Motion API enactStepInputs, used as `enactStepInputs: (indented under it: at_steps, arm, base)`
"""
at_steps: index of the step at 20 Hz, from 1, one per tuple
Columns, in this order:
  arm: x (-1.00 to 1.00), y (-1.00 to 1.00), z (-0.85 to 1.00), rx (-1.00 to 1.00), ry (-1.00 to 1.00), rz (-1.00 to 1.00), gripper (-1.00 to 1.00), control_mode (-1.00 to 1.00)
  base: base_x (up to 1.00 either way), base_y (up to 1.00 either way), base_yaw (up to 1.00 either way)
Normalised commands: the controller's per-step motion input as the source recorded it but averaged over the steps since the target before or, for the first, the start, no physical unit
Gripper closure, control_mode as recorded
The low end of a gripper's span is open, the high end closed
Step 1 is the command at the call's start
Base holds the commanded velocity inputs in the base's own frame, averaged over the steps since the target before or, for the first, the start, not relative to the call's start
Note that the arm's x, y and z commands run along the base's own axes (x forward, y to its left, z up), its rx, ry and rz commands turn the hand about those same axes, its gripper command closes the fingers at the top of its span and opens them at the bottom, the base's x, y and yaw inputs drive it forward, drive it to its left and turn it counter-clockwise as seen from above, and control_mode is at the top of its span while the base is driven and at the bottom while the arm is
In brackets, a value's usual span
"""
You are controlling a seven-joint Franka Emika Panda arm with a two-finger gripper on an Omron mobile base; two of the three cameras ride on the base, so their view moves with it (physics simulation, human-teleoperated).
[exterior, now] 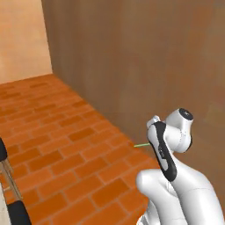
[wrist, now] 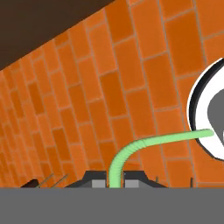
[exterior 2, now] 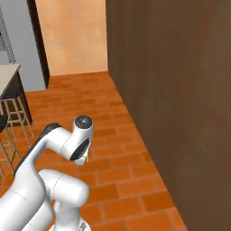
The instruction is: Take a straw from the drawer in front and place it inside the glass cup on the dining counter.
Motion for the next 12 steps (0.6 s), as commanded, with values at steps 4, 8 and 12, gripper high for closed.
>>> enactStepInputs:
  at_steps: [4,8,12]
  arm:
    - [0.00,0.00,0.00,0.00,0.00,0.00,1.00,1.00]
    - [0.00,0.00,0.00,0.00,0.00,0.00,1.00,1.00]
    - [0.00,0.00,0.00,0.00,0.00,0.00,1.00,1.00]
  base:
    - [1.00,0.12,0.55]
    - [1.00,0.08,0.61]
    - [0.96,0.04,0.66]
